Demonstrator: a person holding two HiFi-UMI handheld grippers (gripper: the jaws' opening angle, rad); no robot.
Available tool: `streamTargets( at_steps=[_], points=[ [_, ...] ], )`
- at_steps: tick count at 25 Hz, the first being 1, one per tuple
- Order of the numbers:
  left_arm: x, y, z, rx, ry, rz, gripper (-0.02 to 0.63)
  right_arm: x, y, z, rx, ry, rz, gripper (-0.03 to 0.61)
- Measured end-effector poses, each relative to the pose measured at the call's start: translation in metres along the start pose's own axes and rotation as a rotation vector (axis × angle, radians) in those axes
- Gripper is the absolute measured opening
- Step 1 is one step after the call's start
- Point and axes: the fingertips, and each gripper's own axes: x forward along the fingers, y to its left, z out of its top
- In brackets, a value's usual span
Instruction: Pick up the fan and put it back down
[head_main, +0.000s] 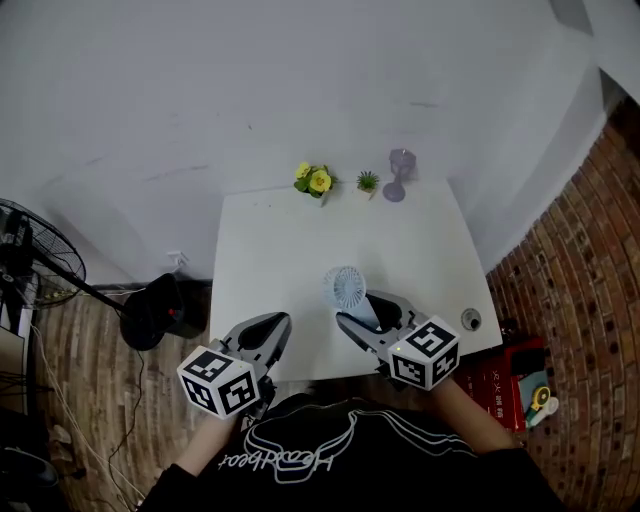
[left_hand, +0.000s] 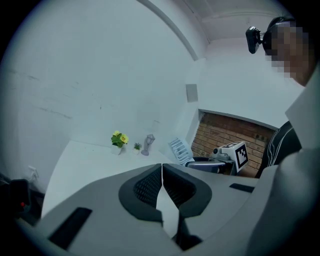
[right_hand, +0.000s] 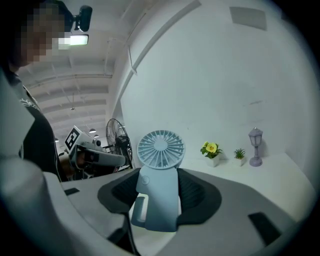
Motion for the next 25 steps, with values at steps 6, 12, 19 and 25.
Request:
streamTargets(
  at_steps=[6, 12, 19, 25],
  points=[
    [0.013, -0.012, -0.008, 0.004, 0.008, -0.005, 0.034, -0.015, -0.004, -0.005, -0.009, -0.014, 0.013, 0.219],
    [0.025, -0.018, -0.015, -0.003, 0.034, -0.012, 0.034, -0.022, -0.011, -0.012, 0.004, -0.007, 0.008, 0.219],
    [0.039, -0.023, -0.016, 0.011, 0.061, -0.037, 0.034, -0.026, -0.021, -0.017, 0.016, 0.0, -0.02, 0.219],
    [0.051, -0.022, -0.015, 0.012, 0.081, -0.063, 0.034, -0.019, -0.04, -0.028, 0.017, 0.047, -0.068, 0.219]
  ],
)
